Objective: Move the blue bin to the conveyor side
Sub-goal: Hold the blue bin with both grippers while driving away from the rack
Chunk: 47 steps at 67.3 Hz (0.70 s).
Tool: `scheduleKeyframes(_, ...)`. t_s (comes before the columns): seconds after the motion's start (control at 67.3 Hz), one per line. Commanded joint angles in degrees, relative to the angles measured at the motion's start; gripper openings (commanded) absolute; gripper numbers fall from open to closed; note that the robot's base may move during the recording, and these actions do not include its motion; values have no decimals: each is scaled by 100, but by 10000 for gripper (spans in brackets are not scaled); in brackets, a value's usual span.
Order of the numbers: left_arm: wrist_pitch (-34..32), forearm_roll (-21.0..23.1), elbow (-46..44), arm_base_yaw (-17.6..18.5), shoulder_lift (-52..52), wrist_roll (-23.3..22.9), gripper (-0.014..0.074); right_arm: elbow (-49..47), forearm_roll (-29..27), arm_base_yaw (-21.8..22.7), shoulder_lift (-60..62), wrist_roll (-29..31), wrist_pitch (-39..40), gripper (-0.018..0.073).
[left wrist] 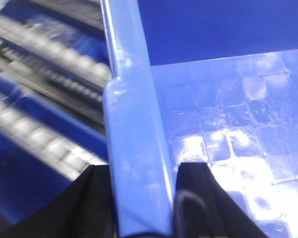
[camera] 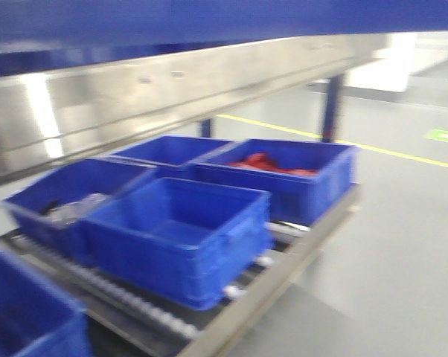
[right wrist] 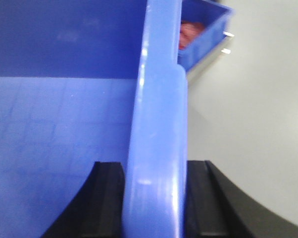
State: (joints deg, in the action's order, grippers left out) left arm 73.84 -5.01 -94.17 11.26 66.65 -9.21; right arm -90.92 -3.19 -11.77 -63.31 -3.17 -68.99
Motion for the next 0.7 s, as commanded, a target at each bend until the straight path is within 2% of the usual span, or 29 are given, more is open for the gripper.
scheduleKeyframes(0.0, -388, -98, -97, 37, -115, 102, -8, -87, 247, 9, 124, 67, 650, -71)
scheduleKeyframes(0.684, -388, -98, -97, 37, -115, 102, -8, -87, 247, 9, 124, 67, 650, -71)
